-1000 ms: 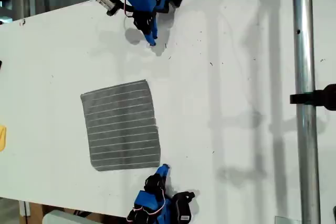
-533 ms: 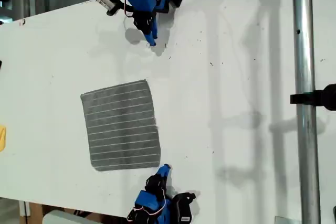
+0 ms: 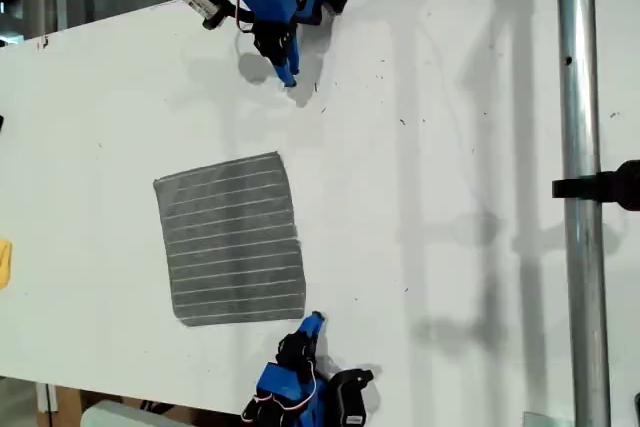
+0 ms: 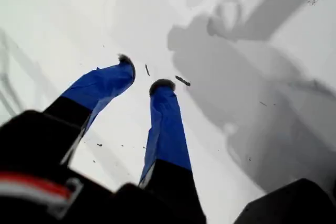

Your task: Grasp corners of a towel and fold twice.

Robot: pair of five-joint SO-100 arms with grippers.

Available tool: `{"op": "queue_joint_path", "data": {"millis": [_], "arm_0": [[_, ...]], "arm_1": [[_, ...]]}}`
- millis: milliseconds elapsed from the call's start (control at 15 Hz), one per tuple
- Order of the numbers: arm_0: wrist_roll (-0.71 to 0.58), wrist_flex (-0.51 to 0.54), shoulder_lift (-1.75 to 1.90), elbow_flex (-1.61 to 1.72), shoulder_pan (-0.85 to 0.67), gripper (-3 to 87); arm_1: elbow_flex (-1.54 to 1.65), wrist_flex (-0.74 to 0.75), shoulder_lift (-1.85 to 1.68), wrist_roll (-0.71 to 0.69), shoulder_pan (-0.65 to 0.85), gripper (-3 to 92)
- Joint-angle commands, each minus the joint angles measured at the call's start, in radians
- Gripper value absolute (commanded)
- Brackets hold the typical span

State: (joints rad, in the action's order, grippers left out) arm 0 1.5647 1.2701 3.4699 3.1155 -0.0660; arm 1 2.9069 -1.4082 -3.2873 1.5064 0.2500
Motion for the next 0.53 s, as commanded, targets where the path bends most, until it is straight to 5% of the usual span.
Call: {"op": "queue_joint_path", "data": {"millis": [0,467], "arm_0": [[-0.020,-0.021,0.006,0.003,0.005,-2.9],[0.046,0.021,0.006,0.005,-0.040,-2.9]], "arm_1": [[-0.025,0.057,0.003,-0.011,-0.041,1.2],[-0.031,0.037,0.003,-0.009,-0.054,-0.3]]}}
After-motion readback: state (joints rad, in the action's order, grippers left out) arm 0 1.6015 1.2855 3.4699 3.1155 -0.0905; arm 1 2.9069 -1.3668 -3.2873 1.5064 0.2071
